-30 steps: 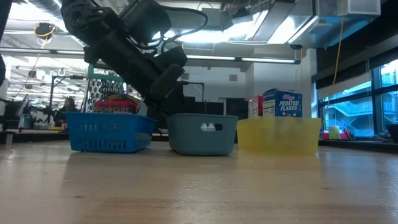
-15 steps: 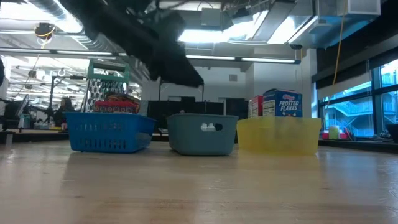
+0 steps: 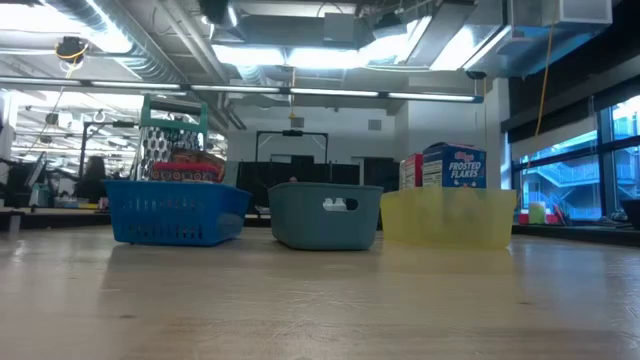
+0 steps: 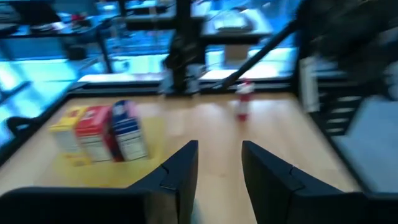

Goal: Pick & Place Kitchen Items
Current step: Put the green cereal box into the yellow bin

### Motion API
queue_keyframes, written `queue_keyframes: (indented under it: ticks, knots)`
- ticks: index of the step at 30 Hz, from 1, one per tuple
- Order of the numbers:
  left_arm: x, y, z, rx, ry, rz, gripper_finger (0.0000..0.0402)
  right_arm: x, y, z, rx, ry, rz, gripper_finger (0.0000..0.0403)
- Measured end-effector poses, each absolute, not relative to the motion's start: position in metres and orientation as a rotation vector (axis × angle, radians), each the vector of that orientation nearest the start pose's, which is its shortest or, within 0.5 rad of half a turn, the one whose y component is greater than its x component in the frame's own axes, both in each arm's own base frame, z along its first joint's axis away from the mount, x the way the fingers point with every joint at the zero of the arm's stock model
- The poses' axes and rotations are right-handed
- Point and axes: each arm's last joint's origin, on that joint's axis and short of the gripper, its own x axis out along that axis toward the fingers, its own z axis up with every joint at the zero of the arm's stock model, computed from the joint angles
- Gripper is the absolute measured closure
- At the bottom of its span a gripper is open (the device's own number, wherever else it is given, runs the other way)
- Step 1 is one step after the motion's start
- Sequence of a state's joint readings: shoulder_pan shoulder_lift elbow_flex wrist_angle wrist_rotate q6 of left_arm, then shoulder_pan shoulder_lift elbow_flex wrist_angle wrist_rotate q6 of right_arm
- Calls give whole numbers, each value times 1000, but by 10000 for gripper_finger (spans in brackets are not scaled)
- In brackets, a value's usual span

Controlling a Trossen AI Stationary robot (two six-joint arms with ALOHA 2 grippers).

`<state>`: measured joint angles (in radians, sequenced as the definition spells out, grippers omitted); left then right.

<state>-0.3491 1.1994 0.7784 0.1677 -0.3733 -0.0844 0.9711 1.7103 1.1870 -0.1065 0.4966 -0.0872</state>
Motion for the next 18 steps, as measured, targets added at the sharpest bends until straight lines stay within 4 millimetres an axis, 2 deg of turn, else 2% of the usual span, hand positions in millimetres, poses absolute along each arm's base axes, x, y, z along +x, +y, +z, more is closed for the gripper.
queue_keyframes:
  ticks: [4, 9, 14, 18]
  knots:
    - [225, -95, 298, -52, 204, -45, 289, 225, 299, 239, -498, 466, 468, 167]
    - [199, -113, 307, -44, 193, -74, 300, 233, 293, 240, -485, 464, 442, 167]
    - [183, -129, 308, -46, 183, -64, 303, 241, 287, 240, -464, 472, 441, 167]
    - [176, -142, 306, -100, 195, -124, 302, 246, 283, 240, -455, 475, 433, 167]
